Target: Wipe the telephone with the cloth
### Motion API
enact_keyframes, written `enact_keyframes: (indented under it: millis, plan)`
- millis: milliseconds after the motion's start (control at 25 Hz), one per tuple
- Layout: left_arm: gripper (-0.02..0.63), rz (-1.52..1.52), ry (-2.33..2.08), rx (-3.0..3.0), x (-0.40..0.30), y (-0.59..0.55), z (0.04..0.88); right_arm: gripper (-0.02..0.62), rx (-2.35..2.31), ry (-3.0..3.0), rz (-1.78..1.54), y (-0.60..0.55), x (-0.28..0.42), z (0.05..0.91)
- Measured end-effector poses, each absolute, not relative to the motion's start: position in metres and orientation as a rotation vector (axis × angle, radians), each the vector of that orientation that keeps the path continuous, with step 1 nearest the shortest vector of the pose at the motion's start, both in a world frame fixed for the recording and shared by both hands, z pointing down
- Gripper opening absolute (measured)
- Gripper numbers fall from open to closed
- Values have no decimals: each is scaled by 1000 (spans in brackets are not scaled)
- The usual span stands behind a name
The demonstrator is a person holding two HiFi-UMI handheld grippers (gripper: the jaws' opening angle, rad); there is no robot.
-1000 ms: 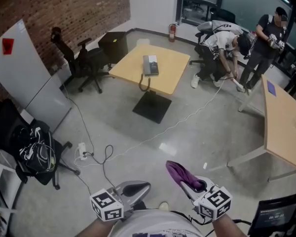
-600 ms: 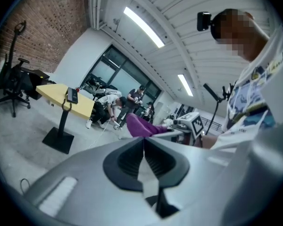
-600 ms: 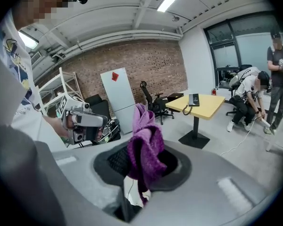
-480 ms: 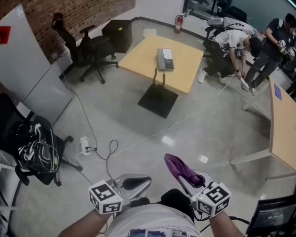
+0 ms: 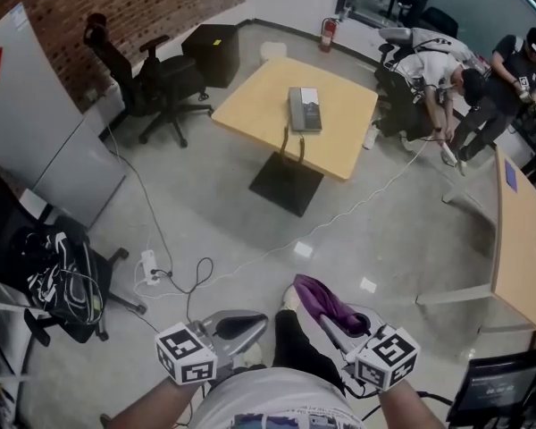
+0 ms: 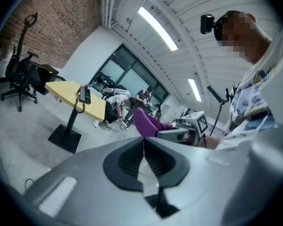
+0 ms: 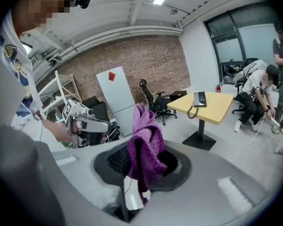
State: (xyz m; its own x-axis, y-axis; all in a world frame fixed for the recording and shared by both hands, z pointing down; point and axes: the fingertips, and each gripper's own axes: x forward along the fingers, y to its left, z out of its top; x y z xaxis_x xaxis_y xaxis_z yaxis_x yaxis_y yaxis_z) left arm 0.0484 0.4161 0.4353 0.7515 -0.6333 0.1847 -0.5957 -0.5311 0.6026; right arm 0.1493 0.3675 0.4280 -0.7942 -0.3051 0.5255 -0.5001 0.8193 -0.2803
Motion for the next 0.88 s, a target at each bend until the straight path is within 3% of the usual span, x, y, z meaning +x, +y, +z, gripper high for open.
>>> enact_keyframes:
  millis: [880]
  plan:
    - [35, 49, -1076, 2280, 44, 194, 422, 86, 564, -2608, 543, 137, 151, 439]
